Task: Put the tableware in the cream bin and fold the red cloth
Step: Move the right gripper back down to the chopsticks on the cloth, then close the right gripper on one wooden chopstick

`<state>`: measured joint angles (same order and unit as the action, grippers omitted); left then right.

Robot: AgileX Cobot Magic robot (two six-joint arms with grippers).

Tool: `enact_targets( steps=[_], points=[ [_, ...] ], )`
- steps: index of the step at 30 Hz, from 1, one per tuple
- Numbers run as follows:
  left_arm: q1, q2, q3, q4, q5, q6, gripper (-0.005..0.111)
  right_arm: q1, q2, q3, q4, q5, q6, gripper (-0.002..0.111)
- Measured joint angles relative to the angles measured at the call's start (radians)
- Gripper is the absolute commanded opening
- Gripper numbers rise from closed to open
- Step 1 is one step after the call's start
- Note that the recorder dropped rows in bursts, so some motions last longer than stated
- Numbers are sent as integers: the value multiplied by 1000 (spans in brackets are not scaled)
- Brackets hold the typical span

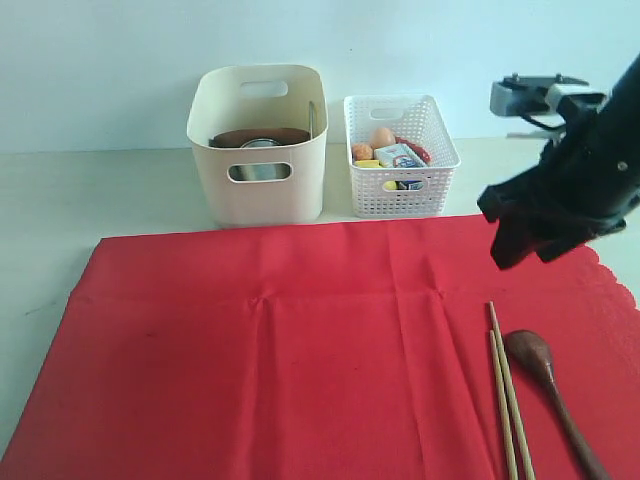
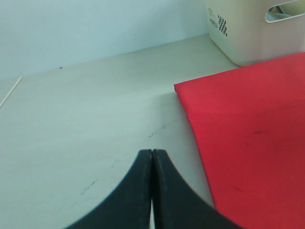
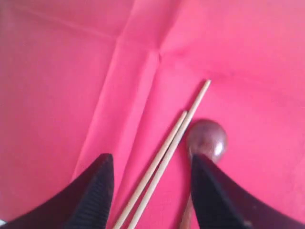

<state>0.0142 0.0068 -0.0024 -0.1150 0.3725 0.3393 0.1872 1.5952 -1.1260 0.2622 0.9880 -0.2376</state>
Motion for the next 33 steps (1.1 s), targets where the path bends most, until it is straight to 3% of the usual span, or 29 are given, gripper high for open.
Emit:
enact_targets(
  steps=[6,12,17,23,33],
  points=[
    [0,0,0,0,0,0,0,0,-90,217,0,-66,3,48],
    [0,0,0,0,0,0,0,0,-119,327,5,-132,6,48],
    [0,0,0,0,0,0,0,7,-119,344,17,-148,6,48],
    [0,0,0,0,0,0,0,114,-115,344,3,-183,18,48],
    [0,0,0,0,2,0,0,170,14,346,-105,-220,215,48]
  ],
)
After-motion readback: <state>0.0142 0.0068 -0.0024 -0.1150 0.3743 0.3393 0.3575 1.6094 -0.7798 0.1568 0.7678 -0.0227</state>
